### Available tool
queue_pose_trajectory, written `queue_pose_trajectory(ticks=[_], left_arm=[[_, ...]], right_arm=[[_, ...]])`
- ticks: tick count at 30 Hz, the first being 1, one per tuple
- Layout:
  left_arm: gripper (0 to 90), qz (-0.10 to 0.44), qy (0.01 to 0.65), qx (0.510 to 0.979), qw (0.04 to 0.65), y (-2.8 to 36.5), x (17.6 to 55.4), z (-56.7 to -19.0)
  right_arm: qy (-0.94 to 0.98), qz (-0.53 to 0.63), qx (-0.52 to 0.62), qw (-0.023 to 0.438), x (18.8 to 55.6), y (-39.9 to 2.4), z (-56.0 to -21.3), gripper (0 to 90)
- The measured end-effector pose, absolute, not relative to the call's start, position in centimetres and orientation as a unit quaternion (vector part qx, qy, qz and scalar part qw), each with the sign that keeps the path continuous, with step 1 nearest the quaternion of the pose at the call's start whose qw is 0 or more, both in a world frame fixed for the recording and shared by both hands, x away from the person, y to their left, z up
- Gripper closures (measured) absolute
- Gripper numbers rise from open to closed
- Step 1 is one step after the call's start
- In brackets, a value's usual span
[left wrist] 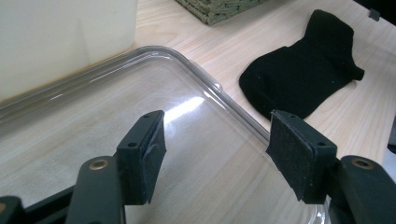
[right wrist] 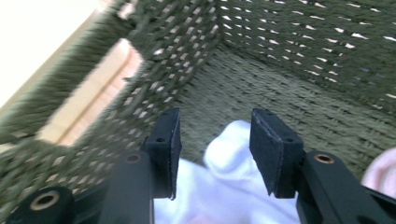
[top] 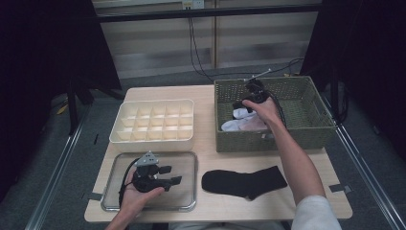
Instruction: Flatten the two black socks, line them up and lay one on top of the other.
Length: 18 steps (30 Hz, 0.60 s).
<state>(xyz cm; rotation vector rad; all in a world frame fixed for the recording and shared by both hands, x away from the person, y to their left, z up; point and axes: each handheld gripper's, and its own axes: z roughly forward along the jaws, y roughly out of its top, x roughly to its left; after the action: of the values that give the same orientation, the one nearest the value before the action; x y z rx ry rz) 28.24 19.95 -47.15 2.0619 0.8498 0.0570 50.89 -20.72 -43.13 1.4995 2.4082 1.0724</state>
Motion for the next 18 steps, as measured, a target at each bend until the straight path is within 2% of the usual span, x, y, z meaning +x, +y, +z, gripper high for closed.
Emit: queue_pose_trajectory(ticks=[5, 16, 18], left_arm=[[36.4, 0.023, 0.340, 0.831, 0.439, 19.9, 28.1, -47.2], [36.2, 0.018, 0.337, 0.832, 0.440, 19.9, 28.1, -47.3], [36.2, 0.017, 0.336, 0.832, 0.440, 19.9, 28.1, -47.3]], right_arm=[[0.804, 0.327, 0.496, 0.038, 51.8, -20.2, -44.5, 55.9], [0.827, 0.249, 0.503, 0.016, 52.4, -19.6, -46.3, 50.1], [0.834, 0.232, 0.501, 0.014, 52.5, -19.5, -46.6, 52.9]])
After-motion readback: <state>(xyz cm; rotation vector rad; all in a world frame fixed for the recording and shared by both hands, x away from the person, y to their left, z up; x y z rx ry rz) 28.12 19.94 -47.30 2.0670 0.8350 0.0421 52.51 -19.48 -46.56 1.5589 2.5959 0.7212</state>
